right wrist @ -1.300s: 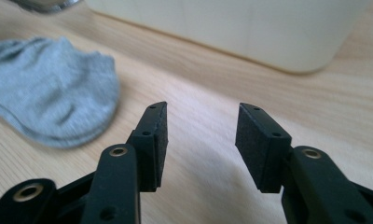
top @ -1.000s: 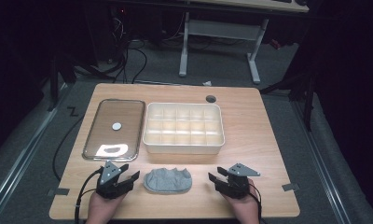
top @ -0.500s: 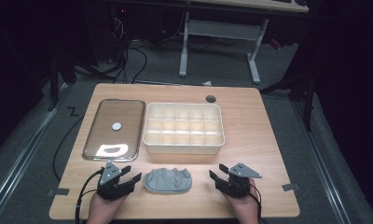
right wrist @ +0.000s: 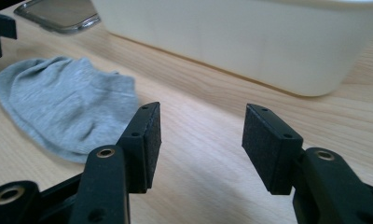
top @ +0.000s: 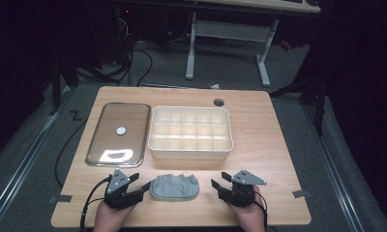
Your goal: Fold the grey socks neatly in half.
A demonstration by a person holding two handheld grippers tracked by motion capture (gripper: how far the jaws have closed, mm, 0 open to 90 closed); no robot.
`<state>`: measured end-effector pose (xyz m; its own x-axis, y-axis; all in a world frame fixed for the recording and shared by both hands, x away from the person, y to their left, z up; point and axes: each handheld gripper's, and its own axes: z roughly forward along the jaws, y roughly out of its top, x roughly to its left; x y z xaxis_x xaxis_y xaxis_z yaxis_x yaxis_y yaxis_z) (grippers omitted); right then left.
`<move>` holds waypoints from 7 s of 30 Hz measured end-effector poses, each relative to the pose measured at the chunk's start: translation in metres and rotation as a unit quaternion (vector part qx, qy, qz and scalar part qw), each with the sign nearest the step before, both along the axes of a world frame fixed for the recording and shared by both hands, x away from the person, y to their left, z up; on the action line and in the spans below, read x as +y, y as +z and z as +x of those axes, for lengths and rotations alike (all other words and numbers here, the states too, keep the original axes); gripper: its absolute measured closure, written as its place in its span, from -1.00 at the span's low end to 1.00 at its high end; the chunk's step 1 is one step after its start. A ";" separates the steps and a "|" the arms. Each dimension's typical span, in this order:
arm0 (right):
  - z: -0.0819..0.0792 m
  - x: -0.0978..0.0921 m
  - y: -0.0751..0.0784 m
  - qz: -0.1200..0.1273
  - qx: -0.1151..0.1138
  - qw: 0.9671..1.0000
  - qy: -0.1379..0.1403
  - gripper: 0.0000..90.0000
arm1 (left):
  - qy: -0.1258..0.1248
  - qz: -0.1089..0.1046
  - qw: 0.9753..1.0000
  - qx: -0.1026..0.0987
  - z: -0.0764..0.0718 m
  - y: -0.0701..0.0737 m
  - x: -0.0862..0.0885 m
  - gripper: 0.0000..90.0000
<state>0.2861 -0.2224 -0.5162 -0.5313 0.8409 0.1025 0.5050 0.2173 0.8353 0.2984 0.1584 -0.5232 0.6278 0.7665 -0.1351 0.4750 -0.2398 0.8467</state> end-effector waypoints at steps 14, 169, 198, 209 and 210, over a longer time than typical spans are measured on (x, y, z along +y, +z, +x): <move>0.003 0.043 -0.004 -0.009 0.033 0.999 0.042 0.14 | -0.017 0.018 1.000 0.012 0.005 -0.006 -0.027 0.11; 0.006 0.118 0.028 -0.027 0.018 0.997 0.071 0.53 | -0.042 -0.012 0.996 0.071 0.000 -0.012 -0.059 0.81; -0.002 0.130 -0.001 -0.037 0.050 0.992 0.111 0.91 | -0.045 -0.011 0.996 0.082 0.000 -0.012 -0.060 0.92; -0.004 0.130 -0.013 -0.037 0.054 0.990 0.122 0.90 | -0.036 -0.061 0.997 0.038 -0.001 0.007 -0.040 0.84; -0.004 0.130 -0.013 -0.037 0.053 0.990 0.122 0.90 | -0.042 -0.063 0.997 0.029 -0.002 0.011 -0.040 0.92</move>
